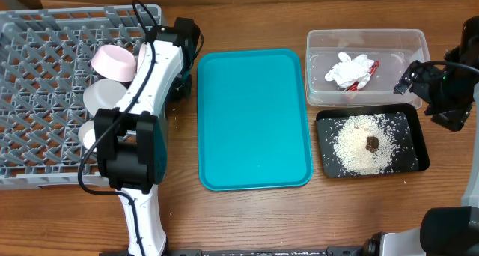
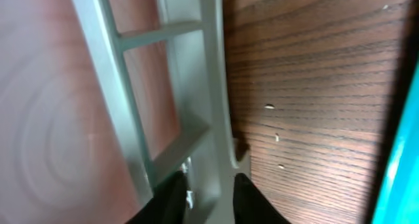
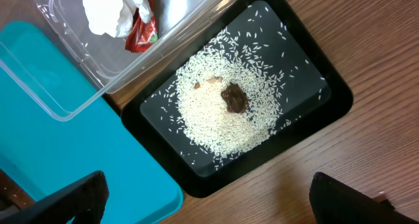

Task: Sort waste into correct bins and load items into the dishwasher
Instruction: 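Move the left gripper down to the left edge of the teal tray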

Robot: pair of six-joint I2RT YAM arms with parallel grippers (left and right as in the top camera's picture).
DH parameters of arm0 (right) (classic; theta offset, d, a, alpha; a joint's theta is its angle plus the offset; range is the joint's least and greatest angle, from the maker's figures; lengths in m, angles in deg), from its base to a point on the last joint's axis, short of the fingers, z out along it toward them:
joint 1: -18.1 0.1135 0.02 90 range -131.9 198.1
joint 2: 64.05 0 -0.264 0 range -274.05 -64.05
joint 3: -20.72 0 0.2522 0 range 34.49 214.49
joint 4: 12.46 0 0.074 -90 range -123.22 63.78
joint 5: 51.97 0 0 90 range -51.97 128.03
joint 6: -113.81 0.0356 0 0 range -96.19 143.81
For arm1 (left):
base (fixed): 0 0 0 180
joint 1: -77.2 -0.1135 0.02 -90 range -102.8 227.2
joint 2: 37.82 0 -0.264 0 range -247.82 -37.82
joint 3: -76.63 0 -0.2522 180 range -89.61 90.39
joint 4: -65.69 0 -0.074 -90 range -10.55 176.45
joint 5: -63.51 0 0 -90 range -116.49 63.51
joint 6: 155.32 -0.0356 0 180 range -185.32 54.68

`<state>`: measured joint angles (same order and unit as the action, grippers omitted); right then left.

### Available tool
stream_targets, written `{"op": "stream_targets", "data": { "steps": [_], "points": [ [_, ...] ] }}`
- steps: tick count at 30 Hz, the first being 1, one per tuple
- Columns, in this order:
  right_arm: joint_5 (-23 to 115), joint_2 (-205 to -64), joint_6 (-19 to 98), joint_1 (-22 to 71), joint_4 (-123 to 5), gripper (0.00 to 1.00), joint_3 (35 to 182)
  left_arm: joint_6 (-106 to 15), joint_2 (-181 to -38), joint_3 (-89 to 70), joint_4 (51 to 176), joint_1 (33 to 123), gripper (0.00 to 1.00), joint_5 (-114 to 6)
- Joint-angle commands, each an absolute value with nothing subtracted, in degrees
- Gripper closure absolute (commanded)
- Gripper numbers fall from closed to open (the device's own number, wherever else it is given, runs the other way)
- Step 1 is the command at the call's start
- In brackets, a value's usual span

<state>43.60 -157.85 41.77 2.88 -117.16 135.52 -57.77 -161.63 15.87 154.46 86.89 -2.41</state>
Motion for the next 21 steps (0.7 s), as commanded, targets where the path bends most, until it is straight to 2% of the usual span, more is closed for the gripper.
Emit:
{"op": "stream_targets", "data": {
  "steps": [1,6,9,21],
  "points": [
    [43.7,-157.1,41.4,3.0,-116.9,0.0,136.8,-57.6,-162.4,17.3,154.6,86.3,0.72,-5.4],
    [43.7,-157.1,41.4,3.0,-116.9,0.0,136.8,-57.6,-162.4,20.7,154.2,89.8,0.77,-11.6],
    [43.7,-157.1,41.4,3.0,-116.9,0.0,136.8,-57.6,-162.4,21.6,151.8,92.8,0.95,-17.9],
    [43.7,-157.1,41.4,3.0,-116.9,0.0,136.8,-55.9,-163.0,21.0,143.9,102.2,0.96,-32.8]
  ]
}}
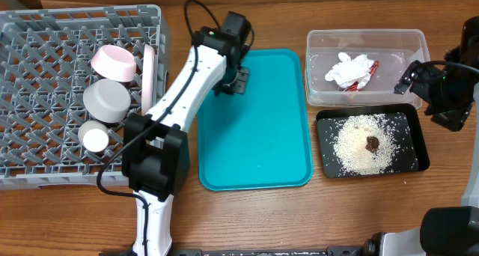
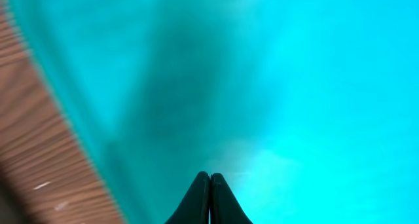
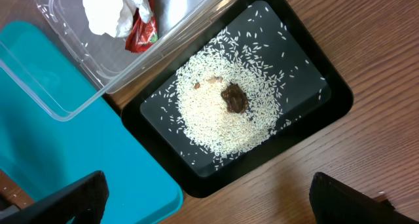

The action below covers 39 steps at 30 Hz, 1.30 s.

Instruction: Sort waste into correct bins and load items into the dishwasher

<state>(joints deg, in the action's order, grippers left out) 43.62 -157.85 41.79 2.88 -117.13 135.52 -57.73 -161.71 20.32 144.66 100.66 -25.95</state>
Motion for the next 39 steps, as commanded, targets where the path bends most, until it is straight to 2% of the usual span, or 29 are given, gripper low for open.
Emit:
{"op": "stream_targets", "data": {
  "steps": [1,7,21,39],
  "points": [
    [43.7,-157.1,41.4,3.0,-116.9,0.0,136.8,-52.8,-163.0,21.0,143.6,103.1,0.96,-32.7],
    [43.7,-157.1,41.4,3.0,-117.2,0.0,136.8,-48.6,-163.0,19.8,144.7,104.6,0.96,-27.0],
    [43.7,-157.1,41.4,3.0,-117.2,0.0,136.8,-48.8,-163.0,5.0,140.9,103.0,0.96,-20.0],
    [43.7,-157.1,41.4,3.0,-118.1,0.0,136.8,-46.8,-163.0,-2.3,136.1,93.4,0.96,-19.8]
  ]
}}
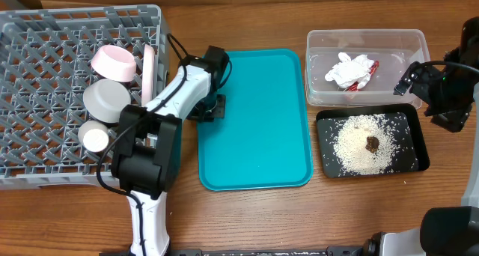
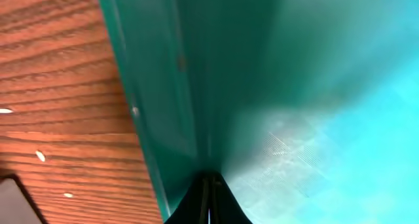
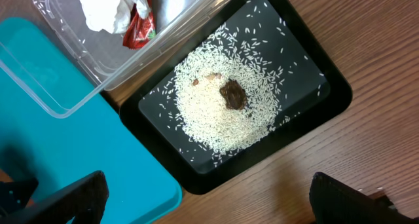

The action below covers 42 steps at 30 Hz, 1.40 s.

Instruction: Sort waste into correct bins and load items into the dishwasher

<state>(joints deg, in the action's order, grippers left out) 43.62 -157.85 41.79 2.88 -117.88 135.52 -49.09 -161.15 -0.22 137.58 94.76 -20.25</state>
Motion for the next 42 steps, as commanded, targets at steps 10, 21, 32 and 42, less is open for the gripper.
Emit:
{"op": "stream_targets", "data": {
  "steps": [10,21,32,42],
  "points": [
    [43.7,-157.1,41.4,3.0,-118.0,0.0,136.8,-40.8,-163.0,-2.3,134.8,92.2,0.96,-14.2],
    [43.7,-157.1,41.4,3.0,-118.1,0.0,136.8,-37.0,-163.0,-2.3,132.9,92.1,0.96,-10.8],
    [43.7,-157.1,41.4,3.0,-118.1,0.0,136.8,-37.0,-163.0,-2.3,131.4,90.0,0.96,-9.6],
    [43.7,-157.1,41.4,3.0,-117.6,0.0,136.8,-37.0,-162.9,0.1,131.0,89.7,0.92,-14.1]
  ]
}}
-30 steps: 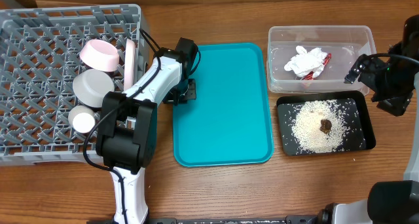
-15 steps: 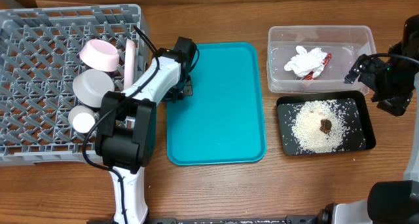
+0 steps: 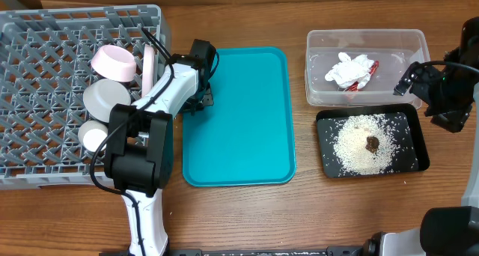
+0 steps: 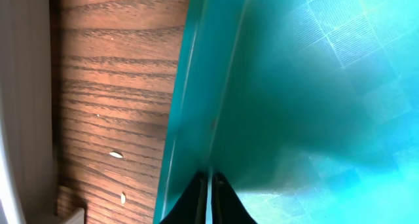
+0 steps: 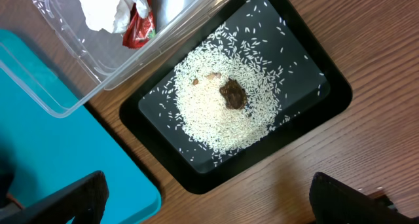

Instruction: Sort waste into correct bins and load items into the dishwasher

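Observation:
The empty teal tray (image 3: 239, 114) lies on the table's middle, its left edge close to the grey dish rack (image 3: 45, 84). My left gripper (image 3: 200, 97) is shut on the tray's left rim (image 4: 196, 86), the fingertips (image 4: 200, 198) pinching the raised edge. The rack holds a pink bowl (image 3: 114, 61), an upright pink plate (image 3: 149, 69), a grey cup (image 3: 105, 100) and a white cup (image 3: 94, 138). My right gripper (image 5: 209, 198) hangs open over bare wood beside the black tray of rice (image 5: 236, 99).
A clear bin (image 3: 404, 43) at the back right holds crumpled white tissue (image 3: 350, 69) and a red wrapper (image 5: 141, 27). The black tray (image 3: 412, 155) in front of it carries rice with a brown lump (image 3: 372, 142). A few rice grains (image 4: 116, 154) lie on the wood by the rack.
The teal tray has shifted left toward the rack, with my left gripper still shut on its left rim. The gap to the bins has widened. The right arm has not moved.
My left gripper stood at the rack's right edge with its fingers astride the rack wall. Then it was shut above the tray's back left part. Then it pinched the tray's left rim, and now the tray lies further left.

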Robot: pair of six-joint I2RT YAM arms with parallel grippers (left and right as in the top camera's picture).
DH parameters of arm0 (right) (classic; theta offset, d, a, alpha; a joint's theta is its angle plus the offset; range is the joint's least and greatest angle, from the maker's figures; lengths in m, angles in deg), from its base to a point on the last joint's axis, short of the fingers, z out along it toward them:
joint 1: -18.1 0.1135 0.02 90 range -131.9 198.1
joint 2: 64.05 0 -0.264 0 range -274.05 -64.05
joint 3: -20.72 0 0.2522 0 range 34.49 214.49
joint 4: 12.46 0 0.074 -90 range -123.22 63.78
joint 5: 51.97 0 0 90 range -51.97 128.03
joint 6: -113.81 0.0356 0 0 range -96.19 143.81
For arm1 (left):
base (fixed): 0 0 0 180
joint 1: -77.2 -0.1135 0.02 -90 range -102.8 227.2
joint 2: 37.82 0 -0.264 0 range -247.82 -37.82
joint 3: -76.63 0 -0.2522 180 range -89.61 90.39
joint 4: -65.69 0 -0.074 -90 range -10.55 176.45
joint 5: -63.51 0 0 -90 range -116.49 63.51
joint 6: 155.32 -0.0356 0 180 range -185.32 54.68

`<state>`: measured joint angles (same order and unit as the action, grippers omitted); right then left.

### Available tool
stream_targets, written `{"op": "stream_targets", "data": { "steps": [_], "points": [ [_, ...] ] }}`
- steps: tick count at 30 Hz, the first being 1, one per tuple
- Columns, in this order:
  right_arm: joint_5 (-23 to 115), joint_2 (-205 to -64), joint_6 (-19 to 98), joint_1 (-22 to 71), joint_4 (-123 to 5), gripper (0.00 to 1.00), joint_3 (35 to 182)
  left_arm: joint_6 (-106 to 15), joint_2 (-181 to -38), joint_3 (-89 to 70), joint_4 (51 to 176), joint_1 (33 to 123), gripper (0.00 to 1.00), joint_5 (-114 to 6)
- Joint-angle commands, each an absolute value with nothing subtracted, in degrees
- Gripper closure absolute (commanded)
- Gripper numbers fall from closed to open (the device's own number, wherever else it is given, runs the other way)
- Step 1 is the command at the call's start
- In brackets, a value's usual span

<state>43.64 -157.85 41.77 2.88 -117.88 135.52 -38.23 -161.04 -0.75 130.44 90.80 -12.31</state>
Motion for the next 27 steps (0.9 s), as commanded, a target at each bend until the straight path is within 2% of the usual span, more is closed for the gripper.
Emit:
{"op": "stream_targets", "data": {
  "steps": [1,8,12,13,15,19,22,27],
  "points": [
    [43.7,-157.1,41.4,3.0,-117.6,0.0,136.8,-37.0,-162.8,1.0,131.5,89.8,0.91,-14.6],
    [43.7,-157.1,41.4,3.0,-116.1,0.0,136.8,-39.3,-162.0,13.6,140.3,91.3,0.93,-16.0],
    [43.7,-157.1,41.2,3.0,-112.6,0.0,136.8,-43.1,-159.8,19.4,142.9,93.6,0.89,-16.0],
    [43.7,-157.1,40.4,3.0,-111.2,0.0,136.8,-43.5,-159.2,20.8,143.6,94.3,0.84,-16.0],
    [43.8,-157.1,38.6,3.6,-108.3,0.0,136.8,-43.5,-158.2,23.2,145.3,95.0,0.56,-16.8],
    [44.1,-157.3,33.9,6.8,-102.4,0.0,136.8,-43.5,-156.9,27.2,149.3,94.3,0.37,-22.2],
    [44.1,-157.7,32.2,9.9,-98.5,0.0,136.8,-43.5,-155.7,29.3,153.3,92.8,0.28,-23.5],
    [44.1,-159.2,29.4,14.7,-96.4,0.0,136.8,-43.5,-150.8,30.2,160.0,90.6,0.22,-20.0]
  ]
}}
